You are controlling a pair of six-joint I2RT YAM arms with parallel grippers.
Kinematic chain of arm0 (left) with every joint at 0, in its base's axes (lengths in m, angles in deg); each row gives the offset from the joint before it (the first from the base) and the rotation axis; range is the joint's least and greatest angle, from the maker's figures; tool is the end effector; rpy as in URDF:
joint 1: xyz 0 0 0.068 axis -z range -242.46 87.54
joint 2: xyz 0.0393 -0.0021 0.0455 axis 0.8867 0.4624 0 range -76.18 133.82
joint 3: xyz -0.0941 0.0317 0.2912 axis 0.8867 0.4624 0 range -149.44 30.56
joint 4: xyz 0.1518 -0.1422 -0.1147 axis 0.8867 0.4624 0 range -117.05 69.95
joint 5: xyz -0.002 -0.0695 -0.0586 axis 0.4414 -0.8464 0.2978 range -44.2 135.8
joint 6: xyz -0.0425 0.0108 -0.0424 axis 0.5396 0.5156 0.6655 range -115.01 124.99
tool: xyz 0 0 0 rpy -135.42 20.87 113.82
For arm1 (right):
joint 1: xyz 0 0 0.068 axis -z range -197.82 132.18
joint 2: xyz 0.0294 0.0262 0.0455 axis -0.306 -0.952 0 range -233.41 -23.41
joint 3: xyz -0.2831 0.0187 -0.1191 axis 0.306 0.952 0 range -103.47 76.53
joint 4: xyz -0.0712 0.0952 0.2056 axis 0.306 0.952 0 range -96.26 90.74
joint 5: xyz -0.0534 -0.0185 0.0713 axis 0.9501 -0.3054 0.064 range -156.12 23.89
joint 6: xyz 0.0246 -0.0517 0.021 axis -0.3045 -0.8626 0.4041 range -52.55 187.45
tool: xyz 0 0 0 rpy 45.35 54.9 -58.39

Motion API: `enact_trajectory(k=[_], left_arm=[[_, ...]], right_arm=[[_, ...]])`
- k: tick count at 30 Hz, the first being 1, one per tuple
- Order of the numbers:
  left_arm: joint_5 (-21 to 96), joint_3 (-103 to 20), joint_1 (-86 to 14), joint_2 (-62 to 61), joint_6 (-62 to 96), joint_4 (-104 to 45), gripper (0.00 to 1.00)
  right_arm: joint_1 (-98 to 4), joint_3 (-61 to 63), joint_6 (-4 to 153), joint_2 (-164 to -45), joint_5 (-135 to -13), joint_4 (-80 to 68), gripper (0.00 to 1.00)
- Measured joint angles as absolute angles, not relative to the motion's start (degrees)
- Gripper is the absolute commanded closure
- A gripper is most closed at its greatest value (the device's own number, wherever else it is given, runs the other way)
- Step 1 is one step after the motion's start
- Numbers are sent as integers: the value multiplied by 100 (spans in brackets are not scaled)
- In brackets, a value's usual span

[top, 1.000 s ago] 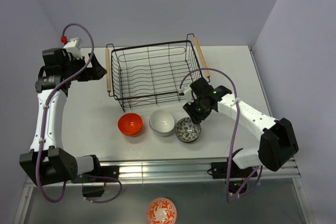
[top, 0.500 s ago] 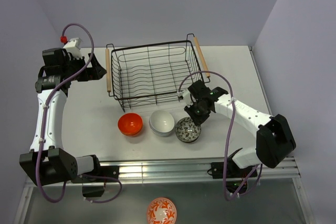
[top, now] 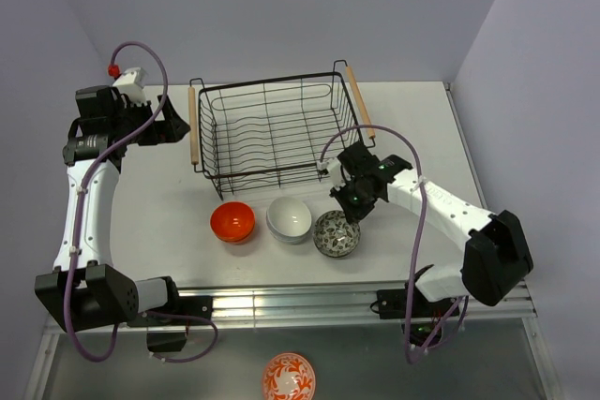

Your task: Load the bowls into the dish rack

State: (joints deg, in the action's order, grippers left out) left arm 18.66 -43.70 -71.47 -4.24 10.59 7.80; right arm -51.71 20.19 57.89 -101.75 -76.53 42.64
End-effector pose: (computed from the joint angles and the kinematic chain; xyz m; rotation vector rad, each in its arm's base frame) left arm 0.2406 0.0171 0.4058 0.0085 2.1040 -0.4692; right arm 0.1814 0.1318 0.2684 -1.0891 2.6159 0.3528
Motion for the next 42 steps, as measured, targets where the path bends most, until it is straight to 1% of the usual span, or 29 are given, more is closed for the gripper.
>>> enact_trajectory(k=[6, 9, 12, 15, 18, 21, 25, 32, 42], left_arm=[[1862, -4398, -7147, -448, 1057, 815, 0], [1757, -4691, -7147, -435, 1051, 1003, 1], [1281, -5268, -7154, -408, 1027, 1276, 0], [572, -5959, -7114, -360, 1092, 1337, 0], [308, -6601, -6653, -288, 1245, 1291, 1], [-109, -6973, -5928, -181, 1564, 1105, 1], [-551, -7028, -5370, 53, 1966, 821, 0], [-678, -6792, -4138, 658, 2261, 690, 0], [-584, -6374, -3593, 837, 2893, 290, 1]], right_arm=[[-5162, 1818, 5719, -9677, -7974, 4463, 100], [-5107, 1597, 5680, -9321, -8202, 4526, 100], [-4909, 1119, 5636, -9028, -8501, 4651, 100], [-4554, 321, 5619, -9013, -8783, 4697, 100], [-4266, -348, 5612, -9021, -8892, 4522, 100], [-4165, -886, 5625, -9133, -8912, 4345, 100], [-4163, -1259, 5717, -9353, -8925, 3967, 100], [-4154, -1718, 5997, -9878, -9061, 3606, 100], [-4170, -1766, 6167, -9992, -9351, 3558, 100]])
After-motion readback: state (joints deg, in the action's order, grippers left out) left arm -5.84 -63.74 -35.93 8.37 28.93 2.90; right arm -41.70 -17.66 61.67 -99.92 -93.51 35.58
